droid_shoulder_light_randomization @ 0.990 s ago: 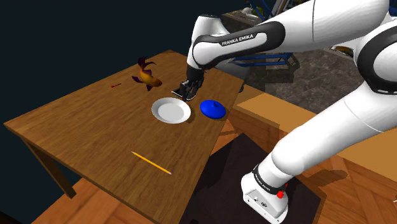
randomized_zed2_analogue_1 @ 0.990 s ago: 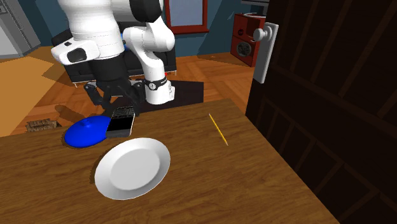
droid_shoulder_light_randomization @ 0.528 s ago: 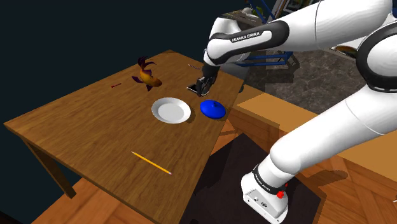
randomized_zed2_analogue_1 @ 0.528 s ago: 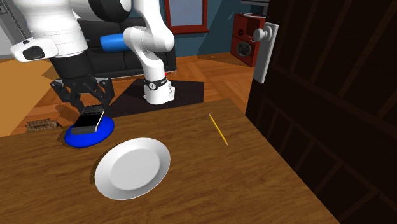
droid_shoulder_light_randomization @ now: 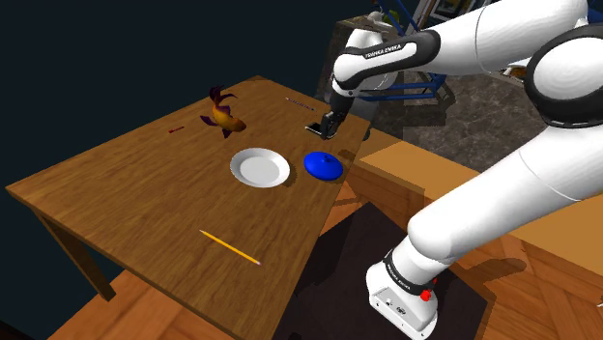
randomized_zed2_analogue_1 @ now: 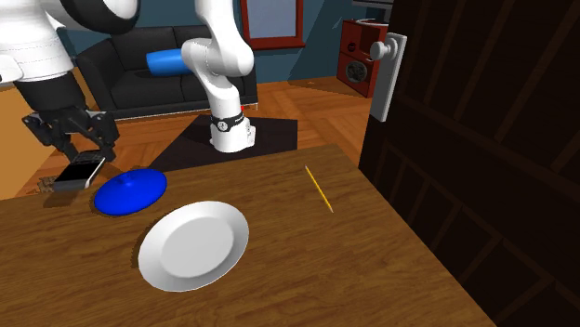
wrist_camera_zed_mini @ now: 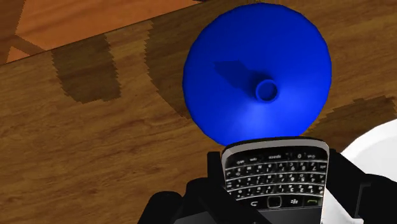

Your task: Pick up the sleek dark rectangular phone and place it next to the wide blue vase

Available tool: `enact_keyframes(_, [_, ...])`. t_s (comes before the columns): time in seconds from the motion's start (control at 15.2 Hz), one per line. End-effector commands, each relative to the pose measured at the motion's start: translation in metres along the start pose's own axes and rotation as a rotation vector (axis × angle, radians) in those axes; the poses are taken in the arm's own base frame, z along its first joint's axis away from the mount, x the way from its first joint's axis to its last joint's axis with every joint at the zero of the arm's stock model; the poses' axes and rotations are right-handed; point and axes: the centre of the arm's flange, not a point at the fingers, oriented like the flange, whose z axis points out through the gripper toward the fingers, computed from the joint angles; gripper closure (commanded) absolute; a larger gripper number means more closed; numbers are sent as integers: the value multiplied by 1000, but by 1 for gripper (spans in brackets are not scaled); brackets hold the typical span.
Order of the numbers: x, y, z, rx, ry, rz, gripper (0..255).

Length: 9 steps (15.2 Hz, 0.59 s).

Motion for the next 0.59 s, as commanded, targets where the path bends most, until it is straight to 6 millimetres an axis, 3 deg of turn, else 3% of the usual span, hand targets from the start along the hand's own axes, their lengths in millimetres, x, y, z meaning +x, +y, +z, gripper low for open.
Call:
enact_keyframes(0.0, [-5, 29, -2, -1, 0, -1, 255])
enact_keyframes(0.53, [-24, 133, -4, -1, 0, -1, 255])
